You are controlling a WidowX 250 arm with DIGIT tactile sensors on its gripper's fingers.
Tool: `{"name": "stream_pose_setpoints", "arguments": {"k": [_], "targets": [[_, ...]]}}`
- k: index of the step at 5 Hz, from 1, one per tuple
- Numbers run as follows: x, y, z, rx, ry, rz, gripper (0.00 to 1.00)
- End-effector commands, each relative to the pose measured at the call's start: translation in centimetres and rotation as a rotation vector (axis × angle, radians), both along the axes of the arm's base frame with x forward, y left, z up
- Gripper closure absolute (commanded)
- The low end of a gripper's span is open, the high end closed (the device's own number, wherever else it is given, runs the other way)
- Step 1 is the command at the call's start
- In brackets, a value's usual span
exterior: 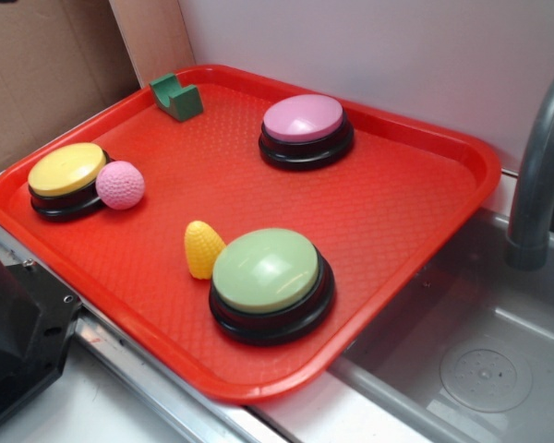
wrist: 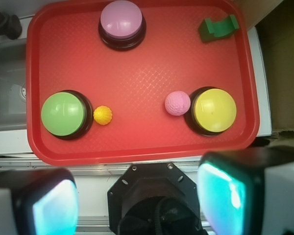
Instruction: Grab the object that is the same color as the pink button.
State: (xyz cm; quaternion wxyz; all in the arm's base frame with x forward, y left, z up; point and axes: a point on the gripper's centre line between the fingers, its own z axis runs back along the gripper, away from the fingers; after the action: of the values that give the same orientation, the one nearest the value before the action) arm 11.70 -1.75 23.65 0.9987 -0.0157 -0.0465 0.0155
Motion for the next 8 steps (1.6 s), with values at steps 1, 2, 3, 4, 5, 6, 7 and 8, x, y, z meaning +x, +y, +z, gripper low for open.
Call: {"name": "stream_pose_setpoints", "arguments": {"k": [1, 2, 3, 4, 5, 6, 7, 8], "targets": [[0.0, 0.0, 0.0, 0.000, 0.000, 0.000, 0.00], [2.3, 3.5, -3.0, -0.010, 0.075, -0.100, 0.00], [4.2, 8.1, -5.9, 0.010, 0.025, -0.226, 0.00], [5.8, 10.6, -9.6, 0.006, -0.006, -0.334, 0.00], [6.9, 11.1, -12.7, 0.038, -0.034, -0.396, 0.00], [7.5, 10.1, -16.4, 0.051, -0.019, -0.514, 0.00], [7.5, 8.6, -17.7, 0.061, -0.031, -0.644, 0.00], [7.0, 7.7, -17.3, 0.125, -0.050, -0.770, 0.00]]}}
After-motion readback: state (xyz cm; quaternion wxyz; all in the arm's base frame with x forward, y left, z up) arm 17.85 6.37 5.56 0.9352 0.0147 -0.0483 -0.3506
